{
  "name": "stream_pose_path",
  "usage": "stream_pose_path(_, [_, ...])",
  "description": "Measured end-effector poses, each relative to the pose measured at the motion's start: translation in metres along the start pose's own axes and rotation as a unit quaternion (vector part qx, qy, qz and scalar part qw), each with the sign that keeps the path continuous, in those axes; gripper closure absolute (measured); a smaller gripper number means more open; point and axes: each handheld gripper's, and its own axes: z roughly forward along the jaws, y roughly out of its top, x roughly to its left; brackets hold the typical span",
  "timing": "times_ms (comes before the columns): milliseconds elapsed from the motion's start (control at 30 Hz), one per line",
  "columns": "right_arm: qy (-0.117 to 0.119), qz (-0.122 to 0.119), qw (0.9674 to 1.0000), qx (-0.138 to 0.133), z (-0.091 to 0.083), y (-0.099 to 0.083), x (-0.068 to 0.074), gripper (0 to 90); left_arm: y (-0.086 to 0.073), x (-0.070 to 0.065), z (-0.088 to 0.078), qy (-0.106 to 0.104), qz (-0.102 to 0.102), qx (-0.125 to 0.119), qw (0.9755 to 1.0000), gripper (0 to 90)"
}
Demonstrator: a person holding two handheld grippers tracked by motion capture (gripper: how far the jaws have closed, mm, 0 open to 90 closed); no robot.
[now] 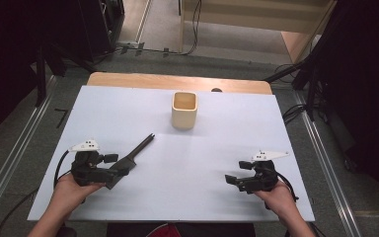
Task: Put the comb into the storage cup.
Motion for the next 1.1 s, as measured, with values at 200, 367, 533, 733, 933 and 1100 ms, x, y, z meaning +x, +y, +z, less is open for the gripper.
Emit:
stream_pose_path(200, [0.004, -0.003, 1.0, -0.002, -0.0016, -0.0007, 0.0004, 12.6, 0.0017, 0.0012, -0.0011, 0.0, -0.009, -0.002, 1.0, 24.5])
stream_pose_path(367, [0.0, -0.003, 1.0, -0.001, -0.0016, -0.0012, 0.0004, 12.6, 0.0025, 0.0007, -0.0007, 0.002, -0.014, 0.002, 0.9999, 24.5])
stream_pose_path(533, [0.002, -0.006, 1.0, -0.002, -0.0018, -0.0015, 0.002, 12.6, 0.0033, 0.0009, -0.0015, 0.001, -0.022, 0.002, 0.9998, 24.5])
stream_pose_path(733, [0.002, -0.004, 1.0, -0.001, -0.0014, -0.0012, 0.0011, 12.6, 0.0038, 0.002, -0.0016, 0.004, -0.027, -0.001, 0.9996, 24.5])
stream_pose_path(933, [0.003, -0.005, 1.0, 0.0, -0.0012, -0.0014, 0.0011, 12.7, 0.0042, 0.0039, -0.0022, -0.001, -0.042, 0.003, 0.9991, 26.3])
stream_pose_path(1100, [0.002, -0.005, 1.0, 0.001, -0.0012, -0.0015, 0.0005, 12.6, 0.0042, 0.0037, -0.0021, -0.001, -0.041, 0.004, 0.9991, 26.2])
